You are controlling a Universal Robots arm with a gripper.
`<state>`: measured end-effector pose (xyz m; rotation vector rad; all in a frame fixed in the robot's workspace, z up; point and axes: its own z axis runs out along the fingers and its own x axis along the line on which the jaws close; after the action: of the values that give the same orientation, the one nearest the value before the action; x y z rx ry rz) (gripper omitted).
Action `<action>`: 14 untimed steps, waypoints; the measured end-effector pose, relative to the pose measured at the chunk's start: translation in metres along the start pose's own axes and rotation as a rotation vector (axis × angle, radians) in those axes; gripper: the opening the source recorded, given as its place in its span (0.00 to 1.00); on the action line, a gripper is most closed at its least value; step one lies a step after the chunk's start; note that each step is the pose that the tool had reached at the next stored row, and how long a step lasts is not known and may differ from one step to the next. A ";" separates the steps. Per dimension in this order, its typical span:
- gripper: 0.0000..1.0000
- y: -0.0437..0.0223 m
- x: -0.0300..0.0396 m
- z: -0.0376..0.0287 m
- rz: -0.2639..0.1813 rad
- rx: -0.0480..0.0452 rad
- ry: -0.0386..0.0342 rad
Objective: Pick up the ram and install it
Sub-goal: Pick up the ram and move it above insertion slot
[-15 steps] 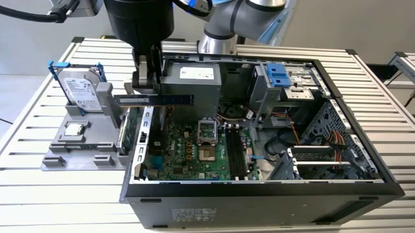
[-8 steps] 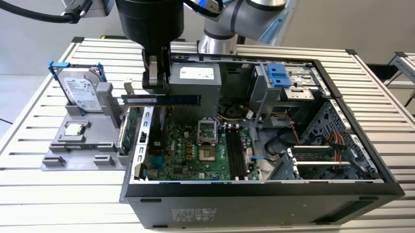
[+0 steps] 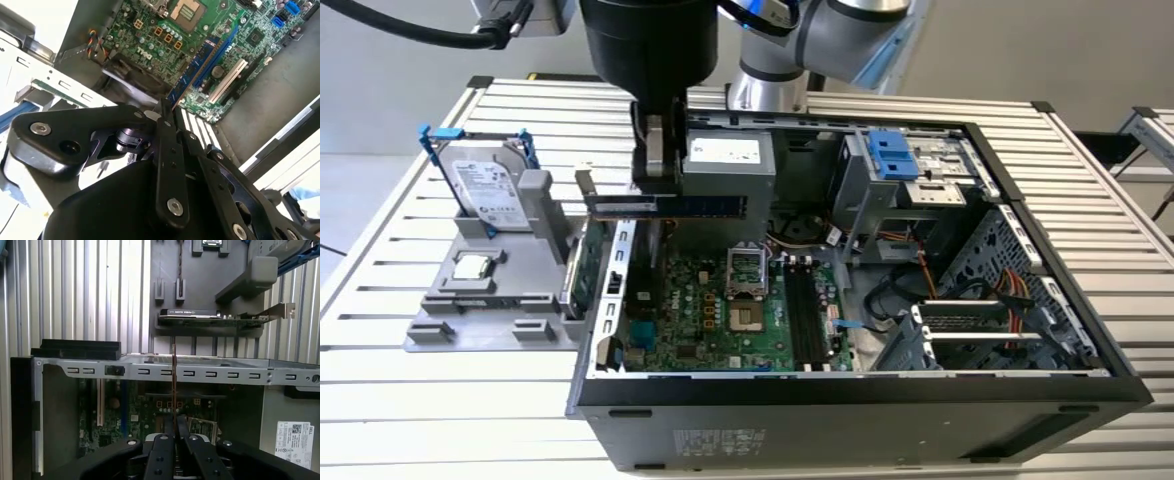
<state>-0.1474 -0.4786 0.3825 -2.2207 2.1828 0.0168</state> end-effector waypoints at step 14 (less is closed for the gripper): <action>0.00 -0.0175 0.0003 0.0002 0.000 0.0000 0.0000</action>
<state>-0.1299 -0.4786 0.3825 -2.2207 2.1828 0.0168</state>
